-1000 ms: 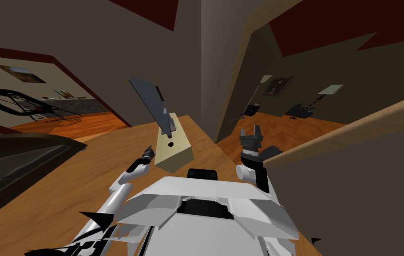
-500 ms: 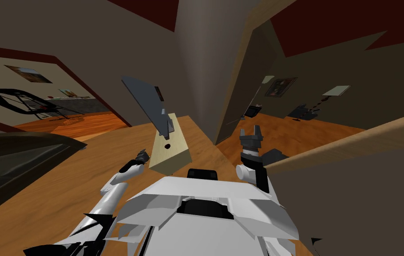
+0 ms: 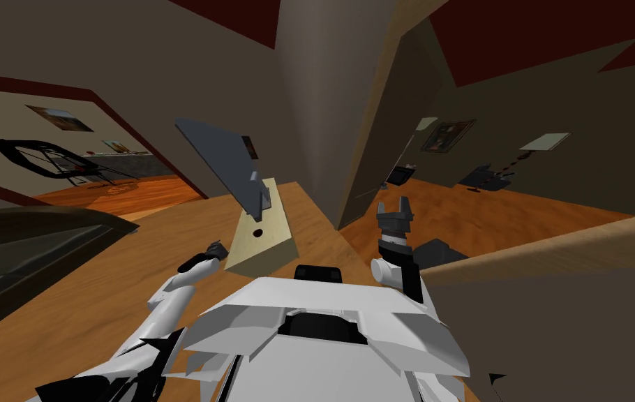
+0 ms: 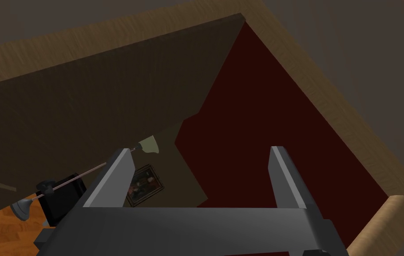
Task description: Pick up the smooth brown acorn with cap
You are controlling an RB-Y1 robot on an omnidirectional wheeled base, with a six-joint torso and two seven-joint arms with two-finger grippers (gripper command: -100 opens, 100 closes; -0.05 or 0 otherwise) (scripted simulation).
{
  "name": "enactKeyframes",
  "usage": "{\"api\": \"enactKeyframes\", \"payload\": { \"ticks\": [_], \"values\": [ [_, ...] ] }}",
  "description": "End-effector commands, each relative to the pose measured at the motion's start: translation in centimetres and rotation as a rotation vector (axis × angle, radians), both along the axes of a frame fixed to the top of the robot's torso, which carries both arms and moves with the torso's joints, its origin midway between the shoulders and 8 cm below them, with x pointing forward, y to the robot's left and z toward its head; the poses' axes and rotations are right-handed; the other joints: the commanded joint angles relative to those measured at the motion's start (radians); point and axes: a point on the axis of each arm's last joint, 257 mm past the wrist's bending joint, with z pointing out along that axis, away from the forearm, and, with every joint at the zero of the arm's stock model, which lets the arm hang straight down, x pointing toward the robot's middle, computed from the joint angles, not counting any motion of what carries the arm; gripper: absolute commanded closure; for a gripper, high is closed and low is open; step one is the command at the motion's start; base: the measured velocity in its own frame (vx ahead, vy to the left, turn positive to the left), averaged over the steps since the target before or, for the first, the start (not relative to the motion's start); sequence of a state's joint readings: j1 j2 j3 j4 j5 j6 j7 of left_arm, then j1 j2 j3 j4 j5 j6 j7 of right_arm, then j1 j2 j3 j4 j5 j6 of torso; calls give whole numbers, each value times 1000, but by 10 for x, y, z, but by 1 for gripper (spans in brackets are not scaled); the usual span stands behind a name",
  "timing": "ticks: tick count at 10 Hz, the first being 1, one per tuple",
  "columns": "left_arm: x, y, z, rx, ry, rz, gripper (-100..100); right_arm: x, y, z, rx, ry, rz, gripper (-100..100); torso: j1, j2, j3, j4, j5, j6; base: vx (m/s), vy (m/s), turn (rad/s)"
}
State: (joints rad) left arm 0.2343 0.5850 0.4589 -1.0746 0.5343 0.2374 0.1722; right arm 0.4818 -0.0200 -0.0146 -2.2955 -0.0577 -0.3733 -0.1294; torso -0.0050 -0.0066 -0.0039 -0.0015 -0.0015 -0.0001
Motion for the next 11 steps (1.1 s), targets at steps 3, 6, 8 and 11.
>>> {"api": "enactKeyframes", "payload": {
  "ticks": [3,6,8,11],
  "values": [
    [-21,21,-12,-83,10,112,-100,0,0,0,0,0,0,0,1,-1,-1,0,0,0,125,-85,55],
    [-36,29,-23,-129,22,170,-100,0,0,0,0,0,0,0,1,-1,-1,0,0,0,110,-78,53],
    [-44,33,-29,-170,21,217,-100,0,0,0,0,0,0,0,2,-1,-1,0,0,0,118,-68,53],
    [-60,37,-45,-285,6,329,-100,0,0,0,0,0,0,0,-1,-6,-3,-1,0,0,180,-120,92]
  ]
}}
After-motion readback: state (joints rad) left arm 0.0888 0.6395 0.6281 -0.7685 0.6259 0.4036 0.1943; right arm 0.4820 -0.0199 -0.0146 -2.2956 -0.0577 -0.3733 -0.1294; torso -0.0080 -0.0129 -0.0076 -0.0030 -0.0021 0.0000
